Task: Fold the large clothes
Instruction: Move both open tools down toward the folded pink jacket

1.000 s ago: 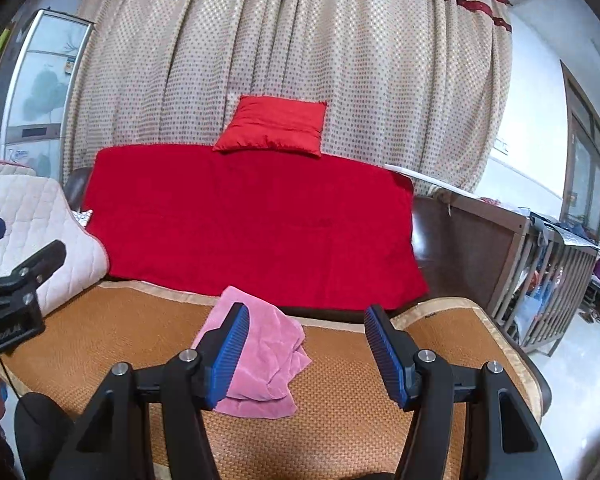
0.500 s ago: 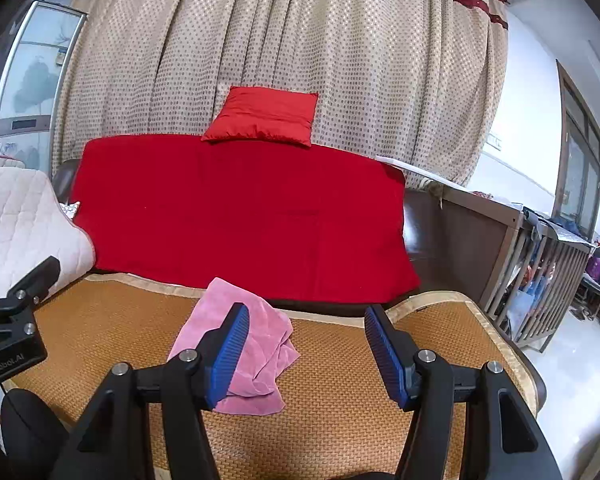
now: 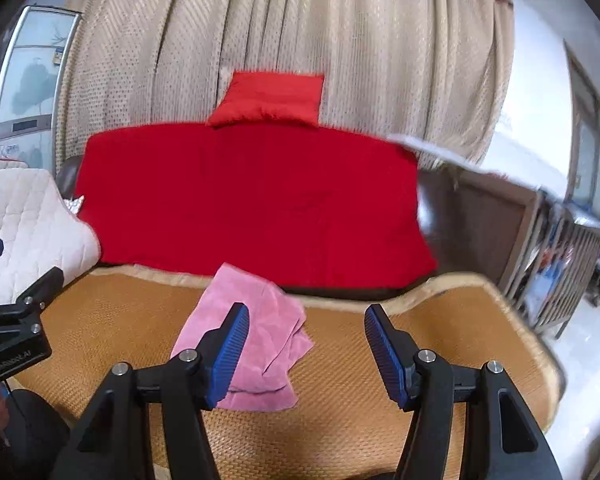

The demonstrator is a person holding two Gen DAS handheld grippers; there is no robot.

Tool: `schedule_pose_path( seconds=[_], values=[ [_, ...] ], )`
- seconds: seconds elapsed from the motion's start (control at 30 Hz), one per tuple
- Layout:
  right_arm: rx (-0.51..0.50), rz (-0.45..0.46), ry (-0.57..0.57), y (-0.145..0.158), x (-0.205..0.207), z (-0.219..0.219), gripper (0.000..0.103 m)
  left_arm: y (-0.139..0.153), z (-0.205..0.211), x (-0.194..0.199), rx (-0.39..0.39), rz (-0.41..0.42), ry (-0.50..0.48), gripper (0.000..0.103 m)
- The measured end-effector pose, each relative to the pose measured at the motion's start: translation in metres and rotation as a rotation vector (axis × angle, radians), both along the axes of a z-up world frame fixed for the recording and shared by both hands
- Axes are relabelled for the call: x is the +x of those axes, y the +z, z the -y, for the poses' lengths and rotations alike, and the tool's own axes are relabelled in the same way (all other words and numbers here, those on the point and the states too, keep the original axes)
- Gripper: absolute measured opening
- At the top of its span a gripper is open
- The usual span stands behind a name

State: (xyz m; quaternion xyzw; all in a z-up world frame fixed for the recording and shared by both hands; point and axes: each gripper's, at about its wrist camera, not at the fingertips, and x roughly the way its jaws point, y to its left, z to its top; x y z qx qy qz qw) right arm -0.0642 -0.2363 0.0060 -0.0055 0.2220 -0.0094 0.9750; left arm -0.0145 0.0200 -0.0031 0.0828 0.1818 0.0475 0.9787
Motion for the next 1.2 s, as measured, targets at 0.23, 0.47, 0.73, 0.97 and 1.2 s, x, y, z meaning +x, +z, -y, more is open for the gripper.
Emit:
schedule_pose_path(
  seconds=[0.23,0.47,0.73,0.97,1.2],
  values=[
    [0.107,-0.157,0.056,-0.046,0.062,0.001,0.064,-0.015,-0.012,0.035,-0.011,-0.032,0.033,0.103],
    [0.094,-0.183,0.095,-0.053,0.095,-0.022,0.064,-0.017,-0.025,0.055,-0.024,-0.038,0.059,0.103],
    [0.156,-0.219,0.143,-0.059,0.134,-0.029,0.063,-0.027,-0.033,0.077,-0.026,-0.065,0.088,0.103],
    [0.207,-0.255,0.167,-0.072,0.179,-0.033,0.063,-0.038,-0.035,0.109,-0.016,-0.1,0.123,0.103],
    [0.281,-0.325,0.173,-0.1,0.233,-0.029,0.063,-0.062,-0.025,0.157,0.019,-0.161,0.13,0.103]
  ],
)
